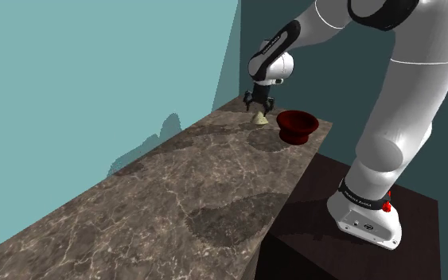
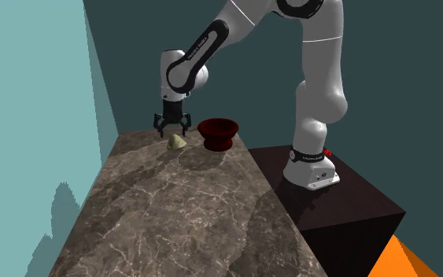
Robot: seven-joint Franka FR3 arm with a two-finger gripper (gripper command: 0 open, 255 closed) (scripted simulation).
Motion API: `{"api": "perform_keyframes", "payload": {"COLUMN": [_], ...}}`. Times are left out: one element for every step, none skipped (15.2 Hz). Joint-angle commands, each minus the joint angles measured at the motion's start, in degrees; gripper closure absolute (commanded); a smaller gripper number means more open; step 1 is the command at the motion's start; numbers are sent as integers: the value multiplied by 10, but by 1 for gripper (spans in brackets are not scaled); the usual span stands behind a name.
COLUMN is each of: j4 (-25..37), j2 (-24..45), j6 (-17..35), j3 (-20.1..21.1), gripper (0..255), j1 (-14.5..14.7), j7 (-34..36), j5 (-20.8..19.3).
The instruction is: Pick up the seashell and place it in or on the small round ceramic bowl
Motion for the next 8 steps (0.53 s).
{"api": "perform_keyframes", "payload": {"j4": [216,358,456,446,436,426,416,407], "j2": [120,209,272,271,269,268,266,265], "j6": [-271,-410,-499,-491,-483,-474,-466,-458], "j3": [-20,-31,-39,-40,-41,-41,-41,-41], "gripper": [0,0,0,0,0,0,0,0], "j1": [18,16,11,12,13,14,14,15], "j7": [259,329,367,367,367,366,366,366], "j5": [-75,-67,-55,-55,-55,-55,-55,-55]}}
